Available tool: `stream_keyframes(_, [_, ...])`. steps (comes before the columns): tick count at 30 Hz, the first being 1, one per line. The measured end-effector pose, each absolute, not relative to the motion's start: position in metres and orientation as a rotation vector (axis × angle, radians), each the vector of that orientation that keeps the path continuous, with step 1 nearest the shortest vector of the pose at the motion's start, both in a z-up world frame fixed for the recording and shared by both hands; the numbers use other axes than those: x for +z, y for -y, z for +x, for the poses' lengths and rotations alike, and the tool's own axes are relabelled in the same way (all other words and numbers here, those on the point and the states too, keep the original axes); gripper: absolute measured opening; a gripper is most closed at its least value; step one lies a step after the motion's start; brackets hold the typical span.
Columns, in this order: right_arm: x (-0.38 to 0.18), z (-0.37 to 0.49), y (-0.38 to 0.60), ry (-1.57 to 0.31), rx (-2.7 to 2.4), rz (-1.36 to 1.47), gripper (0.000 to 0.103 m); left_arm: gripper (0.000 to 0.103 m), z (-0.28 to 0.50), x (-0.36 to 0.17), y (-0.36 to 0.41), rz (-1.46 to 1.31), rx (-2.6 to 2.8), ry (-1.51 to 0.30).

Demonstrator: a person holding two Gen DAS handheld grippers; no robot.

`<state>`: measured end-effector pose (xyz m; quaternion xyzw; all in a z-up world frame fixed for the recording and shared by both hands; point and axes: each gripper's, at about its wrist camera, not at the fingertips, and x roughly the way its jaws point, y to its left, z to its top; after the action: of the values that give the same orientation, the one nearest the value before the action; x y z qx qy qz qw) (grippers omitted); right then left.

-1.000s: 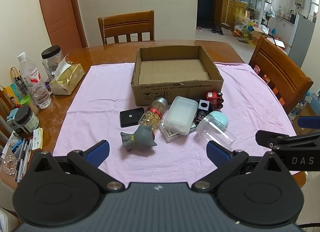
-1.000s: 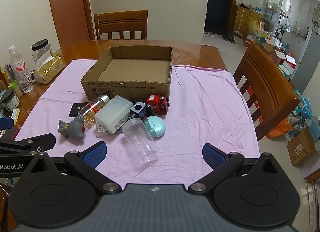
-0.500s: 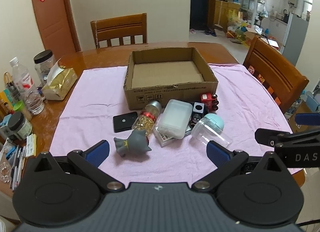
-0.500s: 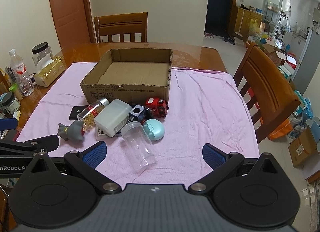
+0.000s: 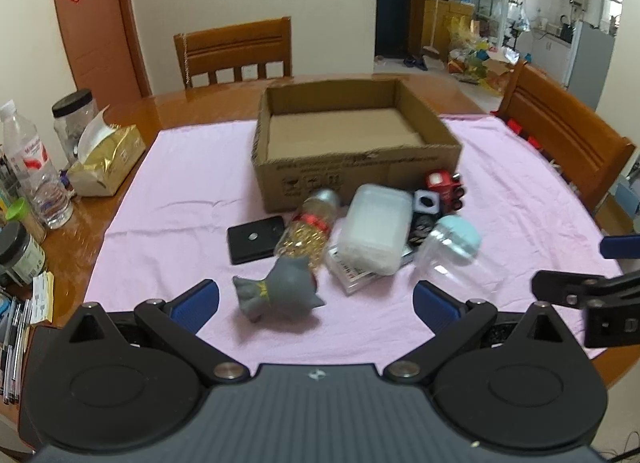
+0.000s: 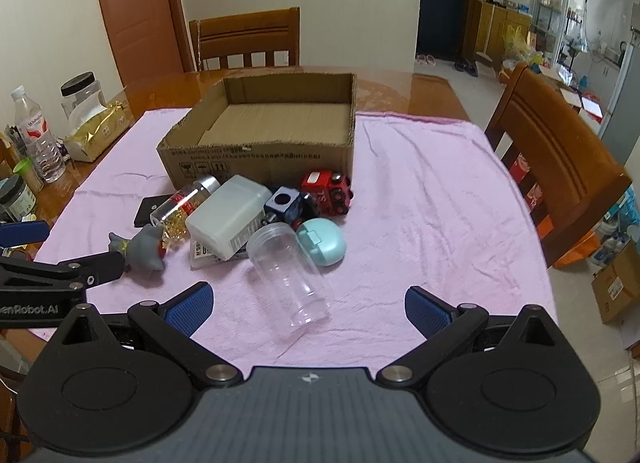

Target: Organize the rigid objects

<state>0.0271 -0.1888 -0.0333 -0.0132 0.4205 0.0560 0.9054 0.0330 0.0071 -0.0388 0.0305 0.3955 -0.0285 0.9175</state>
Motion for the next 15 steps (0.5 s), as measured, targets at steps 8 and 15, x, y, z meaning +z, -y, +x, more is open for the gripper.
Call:
stream_keyframes(8, [-0.058,0.04,0.179,-0.897,0.116,-0.027,0.103,0.102,0.06,-0.066,-0.027,0.083,-0.028,-0.865])
stream_keyframes(15, [-0.085,0.072,0.173,-0.944,0.051,-0.038,0.103,0.102,0.081,-0.081,-0.046,0.081,-0.066,-0.893])
